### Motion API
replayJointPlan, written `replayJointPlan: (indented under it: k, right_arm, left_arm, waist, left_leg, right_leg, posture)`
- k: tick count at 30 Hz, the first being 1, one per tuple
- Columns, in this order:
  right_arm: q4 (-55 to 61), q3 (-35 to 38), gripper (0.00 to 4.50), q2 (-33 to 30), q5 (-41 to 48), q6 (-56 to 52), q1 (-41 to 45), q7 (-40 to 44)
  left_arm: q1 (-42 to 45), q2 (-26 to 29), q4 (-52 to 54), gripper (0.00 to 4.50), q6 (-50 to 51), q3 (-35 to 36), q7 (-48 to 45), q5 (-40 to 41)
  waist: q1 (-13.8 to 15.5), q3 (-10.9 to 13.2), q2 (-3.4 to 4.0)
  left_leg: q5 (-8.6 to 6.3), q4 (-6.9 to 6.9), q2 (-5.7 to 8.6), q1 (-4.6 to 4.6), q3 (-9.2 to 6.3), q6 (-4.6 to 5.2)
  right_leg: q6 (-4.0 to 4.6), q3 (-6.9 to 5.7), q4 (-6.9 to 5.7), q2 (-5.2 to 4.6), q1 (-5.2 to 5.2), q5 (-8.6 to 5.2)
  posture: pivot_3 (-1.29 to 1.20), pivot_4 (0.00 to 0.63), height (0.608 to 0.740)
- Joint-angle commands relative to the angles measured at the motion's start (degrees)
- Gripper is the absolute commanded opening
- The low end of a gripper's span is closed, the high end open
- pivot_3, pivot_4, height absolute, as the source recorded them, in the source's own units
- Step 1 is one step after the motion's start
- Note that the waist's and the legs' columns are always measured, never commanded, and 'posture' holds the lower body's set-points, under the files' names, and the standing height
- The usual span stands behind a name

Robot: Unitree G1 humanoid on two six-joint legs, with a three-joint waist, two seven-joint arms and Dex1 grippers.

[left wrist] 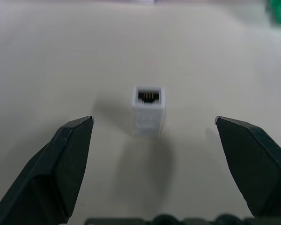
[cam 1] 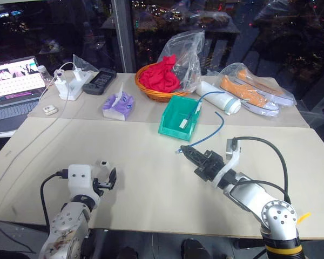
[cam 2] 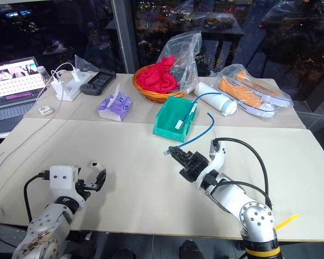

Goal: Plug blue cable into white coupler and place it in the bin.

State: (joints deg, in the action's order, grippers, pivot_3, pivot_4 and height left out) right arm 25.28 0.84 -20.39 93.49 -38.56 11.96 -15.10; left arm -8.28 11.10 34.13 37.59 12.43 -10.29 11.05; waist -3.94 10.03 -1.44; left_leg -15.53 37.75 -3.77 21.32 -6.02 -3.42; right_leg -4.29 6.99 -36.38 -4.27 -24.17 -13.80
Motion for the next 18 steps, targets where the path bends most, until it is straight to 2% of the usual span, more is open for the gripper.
replayJointPlan:
  k: [1, 10, 11, 12, 13, 18]
  right_arm:
    - [1.28, 1.09, 0.0, 0.25, 0.35, -0.12, 0.63, 0.84]
    - [1.95, 1.37, 0.0, 0.53, -0.08, 0.14, 0.22, 0.44]
    - [1.96, 1.46, 0.0, 0.58, -0.14, 0.2, 0.25, 0.41]
    - [1.95, 1.56, 0.0, 0.6, -0.22, 0.26, 0.27, 0.41]
    - [1.9, 1.66, 0.0, 0.57, -0.26, 0.26, 0.27, 0.47]
    - [1.75, 1.88, 0.0, 0.6, -0.39, 0.25, 0.42, 0.53]
  left_arm:
    - [1.6, 1.29, -3.29, 4.48, -3.91, -0.45, -1.32, -0.18]
    - [4.37, 1.2, -11.74, 4.48, -9.74, -1.5, -3.81, 1.0]
    - [4.4, 1.1, -11.86, 4.07, -9.85, -1.64, -3.74, 1.03]
    - [4.46, 1.03, -11.92, 3.95, -10.06, -1.8, -3.79, 1.08]
    - [4.56, 0.96, -11.84, 3.64, -10.15, -2.0, -3.8, 1.1]
    - [4.78, 0.54, -9.47, 1.73, -7.96, -2.41, -3.37, 1.92]
  waist:
    - [0.03, 0.0, 0.0]
    - [0.04, -0.01, 0.01]
    - [0.03, -0.01, 0.01]
    - [0.04, -0.01, 0.01]
    - [0.05, -0.01, 0.01]
    - [0.08, -0.01, 0.01]
  left_leg:
    - [0.0, 0.0, 0.0, 0.01, 0.0, 0.0]
    - [0.0, 0.0, 0.0, 0.01, 0.0, 0.0]
    - [0.0, 0.0, 0.0, 0.01, 0.0, 0.0]
    - [0.0, 0.0, 0.0, 0.01, 0.0, 0.0]
    - [0.0, 0.0, 0.0, 0.0, 0.0, 0.0]
    - [0.0, 0.0, 0.0, 0.01, 0.0, 0.0]
  right_leg:
    - [0.0, 0.0, 0.0, 0.0, 0.0, 0.0]
    - [0.0, -0.01, 0.01, -0.01, 0.01, 0.0]
    - [0.0, 0.0, 0.01, -0.01, 0.01, 0.0]
    - [0.0, 0.0, 0.01, -0.01, 0.01, 0.0]
    - [0.0, 0.0, 0.0, -0.01, 0.01, 0.0]
    - [0.0, -0.01, 0.01, -0.01, 0.01, 0.0]
  posture:
    - [0.0, 0.15, 0.723]
    - [0.0, 0.15, 0.723]
    - [0.0, 0.15, 0.723]
    - [0.0, 0.15, 0.723]
    - [0.0, 0.15, 0.723]
    - [0.0, 0.15, 0.723]
